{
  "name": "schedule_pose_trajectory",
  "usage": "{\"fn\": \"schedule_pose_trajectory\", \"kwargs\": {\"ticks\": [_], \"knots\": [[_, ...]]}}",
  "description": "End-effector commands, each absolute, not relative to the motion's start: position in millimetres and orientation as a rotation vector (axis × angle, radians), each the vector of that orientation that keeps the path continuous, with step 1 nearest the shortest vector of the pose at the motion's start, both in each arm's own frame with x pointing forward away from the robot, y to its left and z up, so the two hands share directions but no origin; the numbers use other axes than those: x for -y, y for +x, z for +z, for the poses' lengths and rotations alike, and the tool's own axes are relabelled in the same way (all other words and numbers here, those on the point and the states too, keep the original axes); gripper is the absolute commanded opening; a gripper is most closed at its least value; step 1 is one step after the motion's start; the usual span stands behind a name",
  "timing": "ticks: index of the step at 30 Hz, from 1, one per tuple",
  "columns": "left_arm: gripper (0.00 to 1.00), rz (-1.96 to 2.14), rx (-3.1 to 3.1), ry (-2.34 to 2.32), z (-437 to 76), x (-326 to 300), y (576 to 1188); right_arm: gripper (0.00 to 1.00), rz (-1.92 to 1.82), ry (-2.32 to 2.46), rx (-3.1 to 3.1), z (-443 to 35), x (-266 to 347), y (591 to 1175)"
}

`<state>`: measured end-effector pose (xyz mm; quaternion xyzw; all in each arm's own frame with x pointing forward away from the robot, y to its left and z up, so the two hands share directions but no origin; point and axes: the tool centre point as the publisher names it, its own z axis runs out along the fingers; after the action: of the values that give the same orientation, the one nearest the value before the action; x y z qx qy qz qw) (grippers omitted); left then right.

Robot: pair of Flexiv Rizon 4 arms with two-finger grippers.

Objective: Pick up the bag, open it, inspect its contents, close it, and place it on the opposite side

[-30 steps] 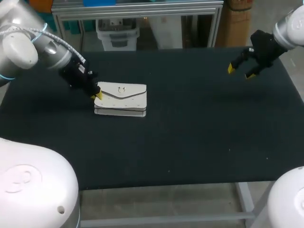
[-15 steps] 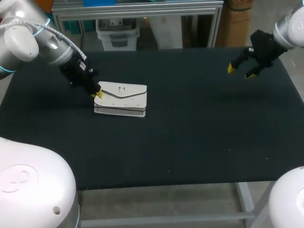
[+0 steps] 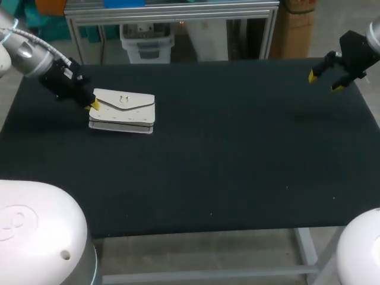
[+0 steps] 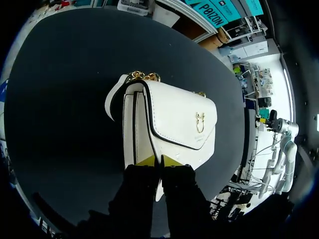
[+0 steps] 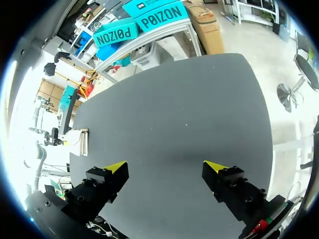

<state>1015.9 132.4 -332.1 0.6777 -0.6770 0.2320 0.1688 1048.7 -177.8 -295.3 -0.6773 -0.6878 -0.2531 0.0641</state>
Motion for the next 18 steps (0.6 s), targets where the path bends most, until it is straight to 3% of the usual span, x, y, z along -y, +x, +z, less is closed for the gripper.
{"fn": "schedule_pose_trajectory", "kwargs": {"ticks": [1,18], "knots": [[0.0,0.667,1.92,1.939,-324,-159,1028,1.0,-0.744,-2.047,2.079,-297,180,1052],[0.0,0.574,1.962,1.998,-318,-263,1089,1.0,-0.715,-2.177,2.069,-287,216,1074]]}}
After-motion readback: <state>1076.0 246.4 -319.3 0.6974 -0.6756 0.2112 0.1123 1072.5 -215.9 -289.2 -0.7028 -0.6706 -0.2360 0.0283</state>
